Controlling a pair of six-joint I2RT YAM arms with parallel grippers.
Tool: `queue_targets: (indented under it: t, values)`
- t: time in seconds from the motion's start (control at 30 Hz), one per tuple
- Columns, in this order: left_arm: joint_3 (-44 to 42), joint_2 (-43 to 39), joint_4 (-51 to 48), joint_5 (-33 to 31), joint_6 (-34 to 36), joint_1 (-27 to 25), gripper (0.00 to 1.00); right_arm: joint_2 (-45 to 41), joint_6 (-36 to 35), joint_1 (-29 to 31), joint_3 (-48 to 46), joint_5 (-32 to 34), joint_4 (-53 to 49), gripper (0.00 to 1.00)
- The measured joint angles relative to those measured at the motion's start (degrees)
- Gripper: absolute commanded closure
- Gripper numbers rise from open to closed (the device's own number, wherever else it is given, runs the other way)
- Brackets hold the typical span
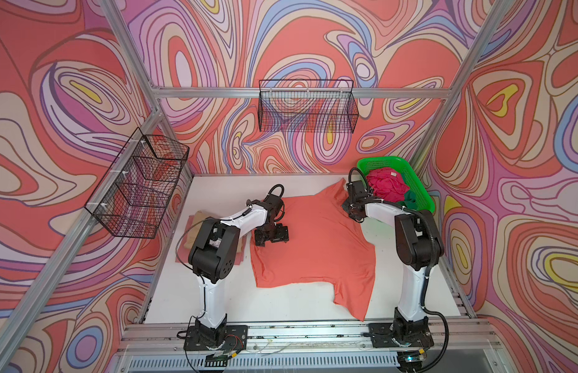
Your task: Fold and stack the t-shirts
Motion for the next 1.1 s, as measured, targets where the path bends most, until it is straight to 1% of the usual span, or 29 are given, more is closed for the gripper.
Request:
queue_targets:
  t: [0.13, 0.3, 0.4, 0.47, 0.57, 0.77, 0.9, 1.03, 1.07, 1.1]
  values:
    - [-0.02, 0.00, 0.00, 0.04, 0.17, 0.00, 0.05, 0.46, 0.07, -1.68, -0.24, 0.55, 0.66, 0.72]
    - [-0.02, -0.04, 0.07, 0.39, 0.37, 0.00, 0.03, 0.44, 0.66, -1.64, -2.58, 2.73, 4.00, 0.73]
    - [-0.35, -0.33, 0.31, 0.63, 0.59, 0.00, 0.02, 0.26, 1.33, -1.64, -3.93, 4.04, 5.66, 0.75]
    - [-0.46, -0.44, 0.35, 0.81, 0.61, 0.00, 0.01, 0.13, 1.77, -1.79, -4.81, 4.76, 5.75, 0.77]
    - [-0.79, -0.66, 0.68, 0.94, 0.70, 0.02, 0.01, -0.57, 2.12, -1.75, -5.51, 4.72, 5.25, 0.77]
    - [-1.29, -1.07, 1.11, 1.22, 0.70, 0.07, 0.00, -5.27, 1.64, -0.96, -5.64, 3.85, 1.25, 0.73]
    - [-1.51, -1.27, 1.33, 1.36, 0.70, 0.07, 0.00, -9.33, 1.42, 0.50, -5.49, 4.26, 0.52, 0.73]
    - [-1.55, -1.31, 1.38, 1.36, 0.70, 0.07, 0.00, -9.25, 1.86, 1.38, -5.51, 2.78, 1.11, 0.76]
    - [-1.62, -1.33, 1.44, 1.33, 0.70, 0.07, 0.00, -8.66, 2.03, 1.44, -5.51, 2.21, 1.18, 0.77]
    - [-1.68, -1.40, 1.53, 1.36, 0.68, 0.07, 0.00, -7.93, 2.14, 1.42, -5.51, 1.70, 1.38, 0.81]
